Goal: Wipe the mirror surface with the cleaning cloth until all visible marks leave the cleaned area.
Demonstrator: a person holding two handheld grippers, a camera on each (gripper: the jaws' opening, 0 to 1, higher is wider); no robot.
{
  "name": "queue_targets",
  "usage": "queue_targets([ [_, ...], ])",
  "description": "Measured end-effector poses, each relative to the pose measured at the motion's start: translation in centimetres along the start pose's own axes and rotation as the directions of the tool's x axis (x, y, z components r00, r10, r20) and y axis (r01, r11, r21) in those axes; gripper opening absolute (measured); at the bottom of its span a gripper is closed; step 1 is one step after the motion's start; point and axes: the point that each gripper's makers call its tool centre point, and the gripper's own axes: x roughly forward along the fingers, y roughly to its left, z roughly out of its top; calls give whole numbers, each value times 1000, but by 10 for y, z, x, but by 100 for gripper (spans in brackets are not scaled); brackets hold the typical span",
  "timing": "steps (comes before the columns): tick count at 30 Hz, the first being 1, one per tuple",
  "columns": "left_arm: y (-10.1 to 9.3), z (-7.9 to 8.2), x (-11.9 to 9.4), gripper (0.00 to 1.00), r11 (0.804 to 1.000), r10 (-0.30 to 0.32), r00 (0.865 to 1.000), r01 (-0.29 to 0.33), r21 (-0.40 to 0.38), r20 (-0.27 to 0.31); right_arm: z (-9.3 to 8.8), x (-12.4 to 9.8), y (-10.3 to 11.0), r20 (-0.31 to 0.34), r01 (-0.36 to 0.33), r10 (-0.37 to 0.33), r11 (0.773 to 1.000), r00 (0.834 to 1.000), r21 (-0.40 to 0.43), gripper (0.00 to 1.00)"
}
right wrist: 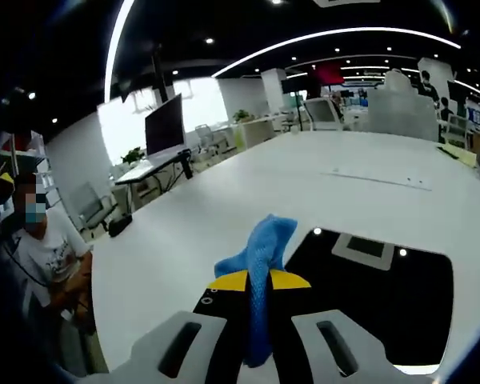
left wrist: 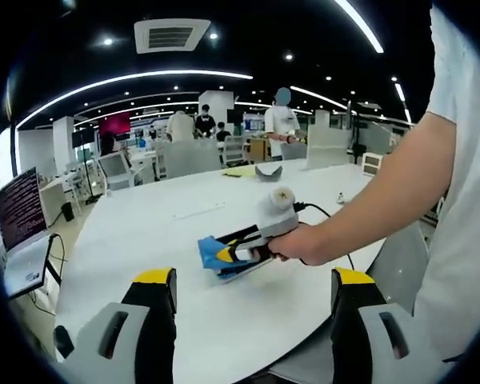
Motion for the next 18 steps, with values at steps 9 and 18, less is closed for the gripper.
queue_targets([
  [9, -6, 0, 6, 79, 1000, -14, 1000, 14, 13, -6, -3, -13, -23, 1, 27, -27, 1000, 1000, 10, 3],
  [18, -12, 4, 14, 79, 1000, -27, 1000, 27, -10, 3, -11, -33, -59, -5, 76, -76, 996, 997, 43, 3],
])
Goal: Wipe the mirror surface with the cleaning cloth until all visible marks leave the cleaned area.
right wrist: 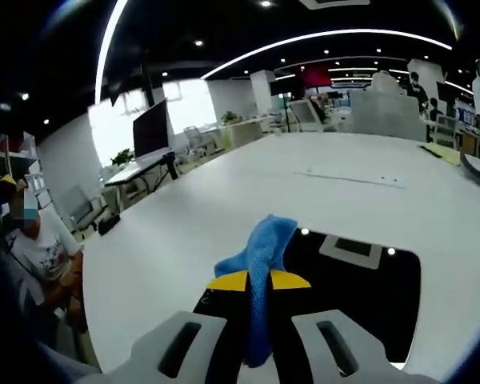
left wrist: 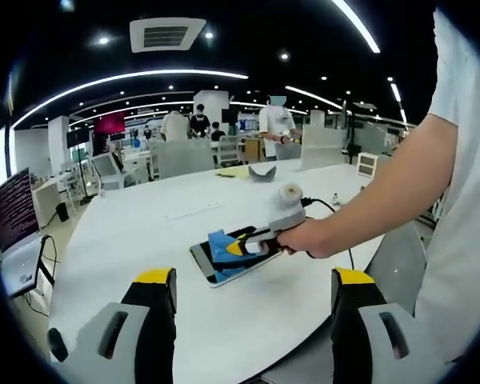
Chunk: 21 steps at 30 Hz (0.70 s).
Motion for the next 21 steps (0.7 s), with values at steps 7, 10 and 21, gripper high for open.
queue_targets([
  [7, -4, 2, 5, 79, 1000, 3, 1000, -3, 16, -4, 0, -18, -30, 7, 37, -37, 999, 999, -9, 3],
  [10, -7, 2, 7, 79, 1000, 1, 1000, 0, 23, -7, -1, -27, -43, 7, 60, -60, 998, 998, -7, 3],
  [21, -16, 7, 15, 79, 999, -3, 1000, 3, 38, -9, -7, -55, -83, 5, 107, -107, 994, 994, 2, 3],
])
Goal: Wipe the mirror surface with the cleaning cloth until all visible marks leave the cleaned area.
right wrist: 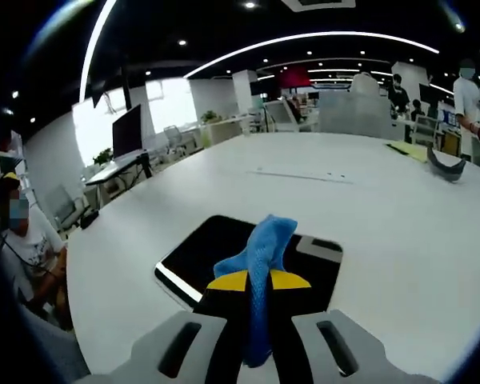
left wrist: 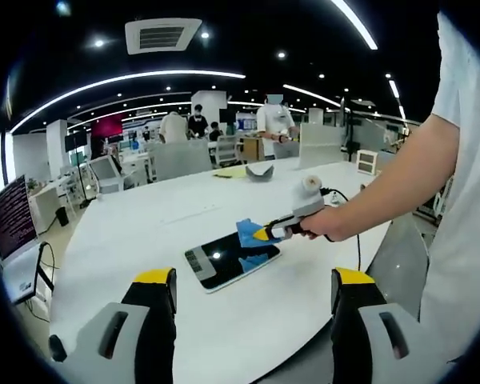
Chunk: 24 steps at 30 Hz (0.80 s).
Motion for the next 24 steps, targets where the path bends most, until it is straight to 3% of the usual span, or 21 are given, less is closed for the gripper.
queue_targets([
  [5, -2, 3, 4, 79, 1000, -1, 1000, 1, 2, 0, -2, -9, -19, -1, 28, -28, 1000, 1000, 6, 3],
  [24, -21, 9, 19, 79, 1000, -19, 1000, 19, 19, 0, -7, -30, -57, 6, 72, -72, 997, 997, 22, 3],
])
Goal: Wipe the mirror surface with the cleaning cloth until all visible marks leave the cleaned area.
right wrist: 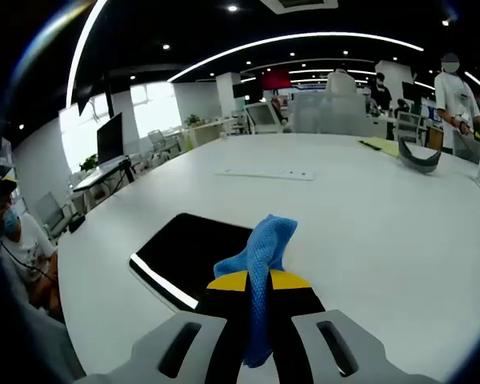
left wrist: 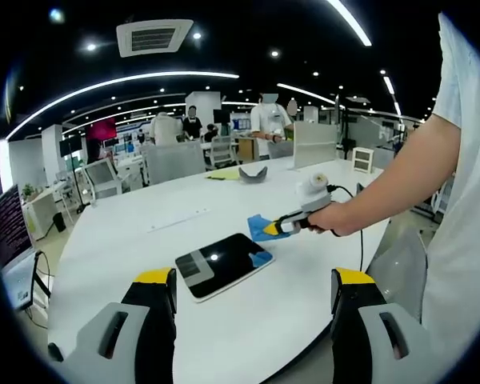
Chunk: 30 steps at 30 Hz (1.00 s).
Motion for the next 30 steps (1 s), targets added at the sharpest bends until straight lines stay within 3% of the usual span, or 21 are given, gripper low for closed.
queue_targets([
  [30, -21, 9, 17, 79, 1000, -1, 1000, 1, 21, -2, -3, -14, -39, -2, 37, -37, 999, 999, 1, 3],
])
